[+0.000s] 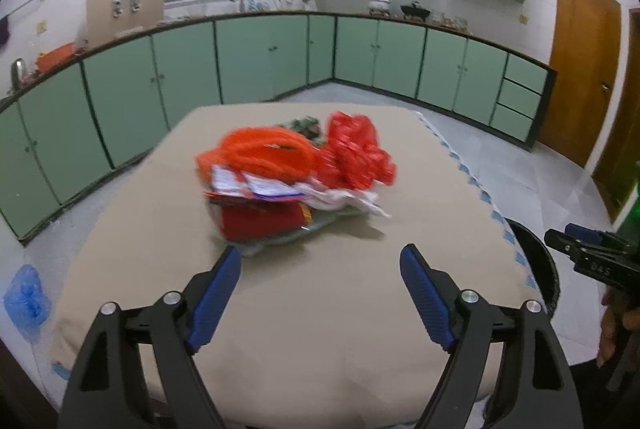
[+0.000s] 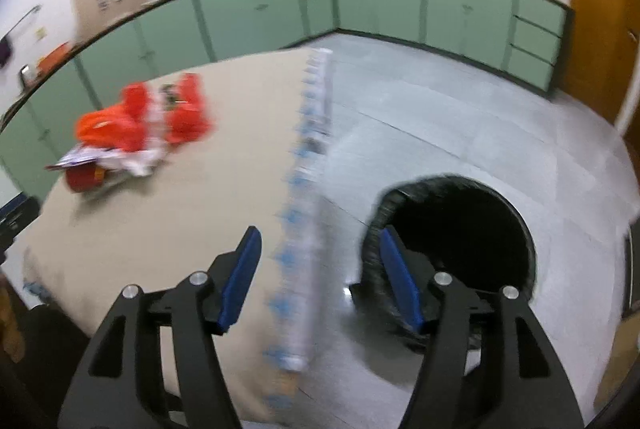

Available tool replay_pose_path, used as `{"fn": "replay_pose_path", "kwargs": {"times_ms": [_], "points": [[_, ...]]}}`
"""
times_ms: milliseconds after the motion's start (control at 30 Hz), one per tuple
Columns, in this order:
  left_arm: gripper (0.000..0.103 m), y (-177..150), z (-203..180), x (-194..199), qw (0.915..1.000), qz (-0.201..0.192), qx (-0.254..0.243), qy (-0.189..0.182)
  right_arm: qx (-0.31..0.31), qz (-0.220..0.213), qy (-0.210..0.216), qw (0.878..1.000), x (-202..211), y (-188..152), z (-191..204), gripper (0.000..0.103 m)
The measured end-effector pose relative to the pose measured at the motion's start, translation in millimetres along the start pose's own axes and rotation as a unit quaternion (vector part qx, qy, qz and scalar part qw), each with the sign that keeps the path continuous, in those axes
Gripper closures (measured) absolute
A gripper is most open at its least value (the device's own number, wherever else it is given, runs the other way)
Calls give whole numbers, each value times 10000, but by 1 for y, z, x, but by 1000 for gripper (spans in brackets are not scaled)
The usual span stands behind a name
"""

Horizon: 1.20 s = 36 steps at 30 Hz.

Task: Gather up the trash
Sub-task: 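Return the right tool to the table over the trash pile, then grasp the red plastic bag with the right tool while the left tool grasps a snack wrapper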

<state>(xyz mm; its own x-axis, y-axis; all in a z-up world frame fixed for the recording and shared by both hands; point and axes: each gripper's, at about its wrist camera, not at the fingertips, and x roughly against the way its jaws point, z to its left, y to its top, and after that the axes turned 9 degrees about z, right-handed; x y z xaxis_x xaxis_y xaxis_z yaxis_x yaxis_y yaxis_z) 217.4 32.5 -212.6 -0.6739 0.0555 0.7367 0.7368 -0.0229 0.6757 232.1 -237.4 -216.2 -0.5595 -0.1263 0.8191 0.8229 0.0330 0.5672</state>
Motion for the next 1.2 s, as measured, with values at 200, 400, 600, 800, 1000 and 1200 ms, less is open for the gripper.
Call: {"fn": "replay_pose_path", "kwargs": {"times_ms": [200, 400, 600, 800, 1000, 1200], "points": [[22, 9, 34, 4, 9994, -167, 218, 223, 384, -153, 422, 9983, 6, 37, 53, 42], [21, 23, 55, -4, 9986, -302, 332, 297, 665, -327, 705, 9948, 4, 68, 95, 42], [22, 31, 68, -19, 9981, -347, 415, 305, 828, -411, 825, 9923, -16, 95, 124, 42], [26, 30, 72, -37, 9983, -323, 327, 357, 904, -383, 870, 9914, -48, 114, 147, 42], [26, 29, 83, -52, 9985, -254, 369, 309, 969, -220, 879, 9912, -80, 122, 158, 46], [26, 29, 87, -58, 9987, -202, 392, 266, 1113, -81, 918, 9895, -96, 121, 164, 83]]}}
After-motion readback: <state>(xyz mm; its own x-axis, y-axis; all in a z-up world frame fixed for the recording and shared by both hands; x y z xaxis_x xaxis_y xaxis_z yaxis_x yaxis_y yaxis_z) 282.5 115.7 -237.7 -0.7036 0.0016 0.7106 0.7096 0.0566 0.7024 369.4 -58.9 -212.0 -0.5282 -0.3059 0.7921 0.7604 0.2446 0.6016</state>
